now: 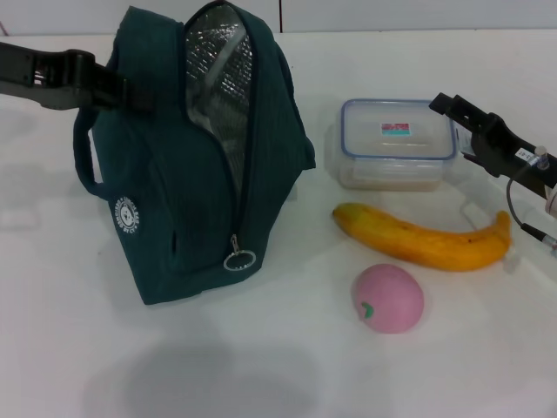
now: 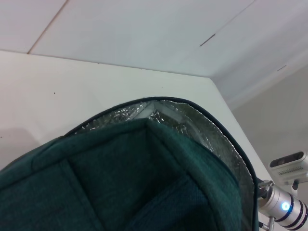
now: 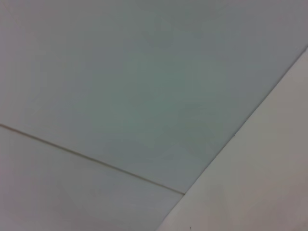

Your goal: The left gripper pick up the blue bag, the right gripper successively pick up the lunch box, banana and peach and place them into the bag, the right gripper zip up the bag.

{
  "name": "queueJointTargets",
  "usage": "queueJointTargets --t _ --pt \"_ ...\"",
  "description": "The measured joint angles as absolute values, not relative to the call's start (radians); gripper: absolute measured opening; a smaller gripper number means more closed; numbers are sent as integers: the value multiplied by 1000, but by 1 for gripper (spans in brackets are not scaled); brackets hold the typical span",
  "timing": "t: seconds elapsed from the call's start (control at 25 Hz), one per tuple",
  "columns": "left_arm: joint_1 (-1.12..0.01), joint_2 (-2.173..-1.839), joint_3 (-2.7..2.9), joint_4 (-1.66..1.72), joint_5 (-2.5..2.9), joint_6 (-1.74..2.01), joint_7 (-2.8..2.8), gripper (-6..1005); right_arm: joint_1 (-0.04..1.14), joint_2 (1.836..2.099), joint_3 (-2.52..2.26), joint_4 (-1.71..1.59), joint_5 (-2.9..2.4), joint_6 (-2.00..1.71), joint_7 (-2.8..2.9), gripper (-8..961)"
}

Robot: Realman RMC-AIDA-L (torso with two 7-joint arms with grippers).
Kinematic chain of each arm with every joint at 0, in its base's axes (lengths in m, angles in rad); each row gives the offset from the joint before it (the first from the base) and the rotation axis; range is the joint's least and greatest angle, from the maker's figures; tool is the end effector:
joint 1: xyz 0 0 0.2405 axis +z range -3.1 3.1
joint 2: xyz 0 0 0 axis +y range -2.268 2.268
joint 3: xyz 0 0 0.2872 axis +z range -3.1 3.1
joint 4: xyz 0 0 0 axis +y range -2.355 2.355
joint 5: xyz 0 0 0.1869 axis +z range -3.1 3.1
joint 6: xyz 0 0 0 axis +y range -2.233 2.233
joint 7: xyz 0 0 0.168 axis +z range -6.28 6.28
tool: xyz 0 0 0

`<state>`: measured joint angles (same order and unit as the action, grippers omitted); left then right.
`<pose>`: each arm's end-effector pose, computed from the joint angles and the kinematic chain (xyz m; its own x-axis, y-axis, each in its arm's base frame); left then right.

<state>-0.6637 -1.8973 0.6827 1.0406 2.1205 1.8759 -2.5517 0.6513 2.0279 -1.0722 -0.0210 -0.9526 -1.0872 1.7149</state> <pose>-0.2180 0.3655 0.0768 0.4084 0.8634 0.2961 0.8877 -0.4512 0.0914 0.2868 0.3928 -0.0585 -0.1740 -0.6057 -0.7764 -0.9385 -0.1367 0.3170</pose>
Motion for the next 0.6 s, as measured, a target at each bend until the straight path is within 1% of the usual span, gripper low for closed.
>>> queueJointTargets --t 0.32,0.6 --pt "-659 -1899 683 1042 2121 1876 -2549 47 651 2028 -1068 -24 -945 -1097 1715 869" --pt "-658 -1899 684 1042 2122 1876 -2543 47 652 2028 -1067 -27 -944 -1104 1715 832"
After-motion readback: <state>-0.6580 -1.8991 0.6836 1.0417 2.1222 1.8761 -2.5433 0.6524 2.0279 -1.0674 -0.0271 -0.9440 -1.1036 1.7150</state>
